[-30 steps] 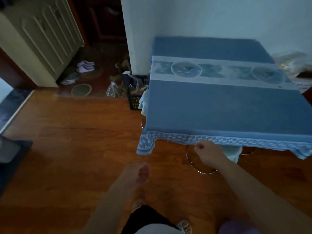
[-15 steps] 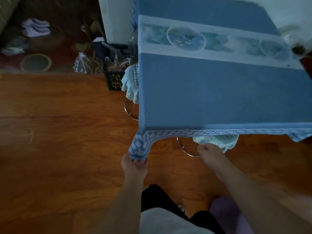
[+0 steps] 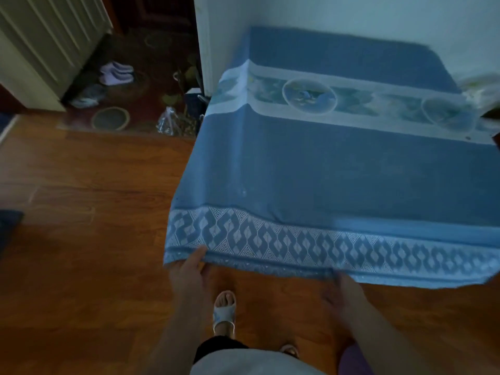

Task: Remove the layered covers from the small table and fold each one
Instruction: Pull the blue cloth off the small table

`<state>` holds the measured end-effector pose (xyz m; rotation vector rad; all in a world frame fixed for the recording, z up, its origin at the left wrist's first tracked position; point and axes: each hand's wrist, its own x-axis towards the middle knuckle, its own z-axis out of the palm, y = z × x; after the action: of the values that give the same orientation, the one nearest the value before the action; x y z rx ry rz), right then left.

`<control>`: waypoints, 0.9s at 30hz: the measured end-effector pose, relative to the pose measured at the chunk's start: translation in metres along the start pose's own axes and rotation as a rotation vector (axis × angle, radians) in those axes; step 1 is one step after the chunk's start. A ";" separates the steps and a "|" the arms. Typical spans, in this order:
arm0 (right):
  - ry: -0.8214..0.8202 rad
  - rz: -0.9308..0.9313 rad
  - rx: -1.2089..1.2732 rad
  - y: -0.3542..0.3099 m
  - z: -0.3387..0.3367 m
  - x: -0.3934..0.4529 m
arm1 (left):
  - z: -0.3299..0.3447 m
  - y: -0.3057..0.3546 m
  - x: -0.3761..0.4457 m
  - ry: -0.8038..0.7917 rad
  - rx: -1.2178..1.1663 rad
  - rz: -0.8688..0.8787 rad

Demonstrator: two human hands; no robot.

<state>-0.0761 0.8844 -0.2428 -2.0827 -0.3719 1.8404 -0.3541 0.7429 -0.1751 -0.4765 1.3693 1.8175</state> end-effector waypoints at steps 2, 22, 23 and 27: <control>-0.043 0.021 0.222 -0.005 -0.008 -0.006 | 0.010 0.014 -0.010 0.030 0.060 0.100; 0.091 -0.133 0.604 -0.055 -0.085 -0.045 | 0.207 0.075 -0.065 -0.356 0.030 0.423; 0.083 -0.136 0.608 -0.056 -0.087 -0.045 | 0.235 0.070 -0.078 -0.436 0.089 0.462; -0.001 -0.114 0.582 -0.069 -0.103 -0.047 | 0.326 0.013 -0.152 -0.909 0.416 0.600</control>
<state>0.0219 0.9198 -0.1609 -1.6257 0.0486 1.6322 -0.2190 0.9879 0.0520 0.9679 1.2033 1.7375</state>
